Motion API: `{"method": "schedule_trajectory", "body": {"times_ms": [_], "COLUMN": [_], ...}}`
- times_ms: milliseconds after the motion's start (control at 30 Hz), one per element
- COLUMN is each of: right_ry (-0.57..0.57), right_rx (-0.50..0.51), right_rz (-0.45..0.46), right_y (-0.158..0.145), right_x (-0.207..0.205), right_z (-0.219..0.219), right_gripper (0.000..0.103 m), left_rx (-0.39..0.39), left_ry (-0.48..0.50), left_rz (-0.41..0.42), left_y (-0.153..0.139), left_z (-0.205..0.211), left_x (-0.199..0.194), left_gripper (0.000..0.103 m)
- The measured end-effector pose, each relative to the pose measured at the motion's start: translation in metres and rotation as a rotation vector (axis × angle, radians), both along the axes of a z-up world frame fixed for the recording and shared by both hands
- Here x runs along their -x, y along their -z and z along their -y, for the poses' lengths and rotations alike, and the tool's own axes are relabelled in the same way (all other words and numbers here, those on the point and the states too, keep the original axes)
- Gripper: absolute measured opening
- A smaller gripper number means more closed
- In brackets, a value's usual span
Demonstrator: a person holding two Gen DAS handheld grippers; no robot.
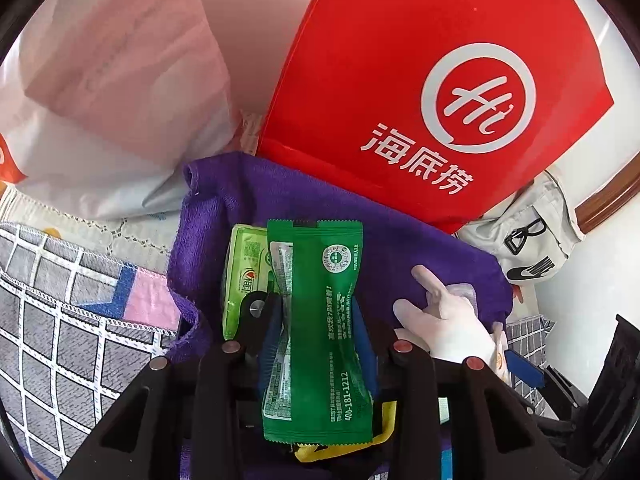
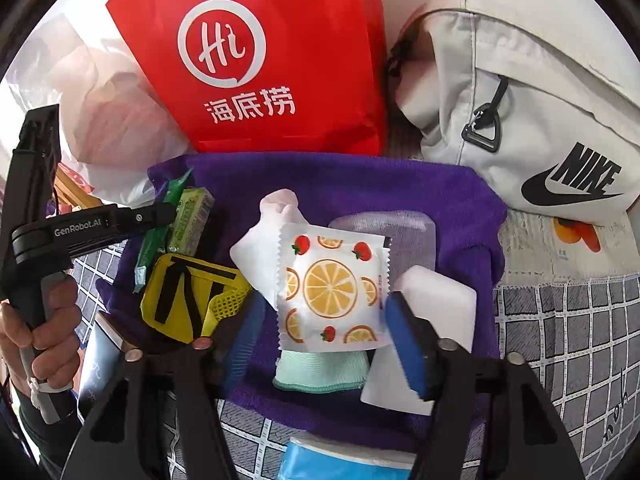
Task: Organize soft objects
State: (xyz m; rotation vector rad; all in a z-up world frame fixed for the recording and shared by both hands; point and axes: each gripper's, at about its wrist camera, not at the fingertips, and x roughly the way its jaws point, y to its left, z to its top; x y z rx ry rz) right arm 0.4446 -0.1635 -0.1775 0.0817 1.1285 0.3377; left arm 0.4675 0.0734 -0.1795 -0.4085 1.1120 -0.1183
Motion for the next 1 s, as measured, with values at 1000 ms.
{"method": "schedule_trajectory", "body": {"times_ms": [1000], "right_ry": [0.053], "right_rx": [0.034], "right_rz": [0.091], "right_y": [-0.076], "right_x": [0.065], "right_z": [0.001], "right_gripper": [0.068], "left_rx": [-0.1], "left_ry": [0.039], "left_rz": [0.063], "left_y": [-0.093], "left_z": [0.022], "left_x": [0.08], "left_gripper": [0.067]}}
